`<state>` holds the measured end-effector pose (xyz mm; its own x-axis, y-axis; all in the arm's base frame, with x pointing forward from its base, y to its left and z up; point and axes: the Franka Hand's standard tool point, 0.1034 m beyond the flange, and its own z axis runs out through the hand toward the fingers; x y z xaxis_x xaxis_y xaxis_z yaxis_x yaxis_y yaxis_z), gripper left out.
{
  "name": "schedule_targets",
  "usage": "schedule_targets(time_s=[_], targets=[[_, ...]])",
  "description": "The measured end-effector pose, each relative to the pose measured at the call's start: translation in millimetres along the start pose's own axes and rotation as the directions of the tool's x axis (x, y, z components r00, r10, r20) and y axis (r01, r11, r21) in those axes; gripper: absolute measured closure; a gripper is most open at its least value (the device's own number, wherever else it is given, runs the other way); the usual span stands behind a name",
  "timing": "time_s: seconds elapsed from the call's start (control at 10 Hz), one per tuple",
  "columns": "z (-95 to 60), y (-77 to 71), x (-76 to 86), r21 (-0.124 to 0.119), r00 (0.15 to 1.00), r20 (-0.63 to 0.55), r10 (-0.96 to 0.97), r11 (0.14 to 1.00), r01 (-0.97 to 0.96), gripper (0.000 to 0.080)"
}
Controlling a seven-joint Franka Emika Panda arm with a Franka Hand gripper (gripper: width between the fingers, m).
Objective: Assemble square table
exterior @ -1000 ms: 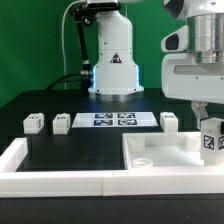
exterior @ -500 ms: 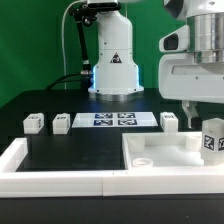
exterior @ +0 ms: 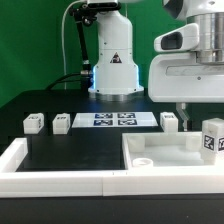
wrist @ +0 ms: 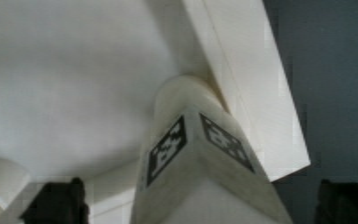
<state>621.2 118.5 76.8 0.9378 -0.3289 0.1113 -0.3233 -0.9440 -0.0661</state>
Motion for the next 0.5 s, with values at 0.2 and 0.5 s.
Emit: schedule_targets(time_s=[0.2,0.5], targets=[[0.0,0.3,0.2,0.0,0.995,0.0,-0.096,0.995,0.096,0.0151],[0.0,1.0,0.6,-0.001,0.966,0.0,-0.259,0.966,0.259,0.0151]])
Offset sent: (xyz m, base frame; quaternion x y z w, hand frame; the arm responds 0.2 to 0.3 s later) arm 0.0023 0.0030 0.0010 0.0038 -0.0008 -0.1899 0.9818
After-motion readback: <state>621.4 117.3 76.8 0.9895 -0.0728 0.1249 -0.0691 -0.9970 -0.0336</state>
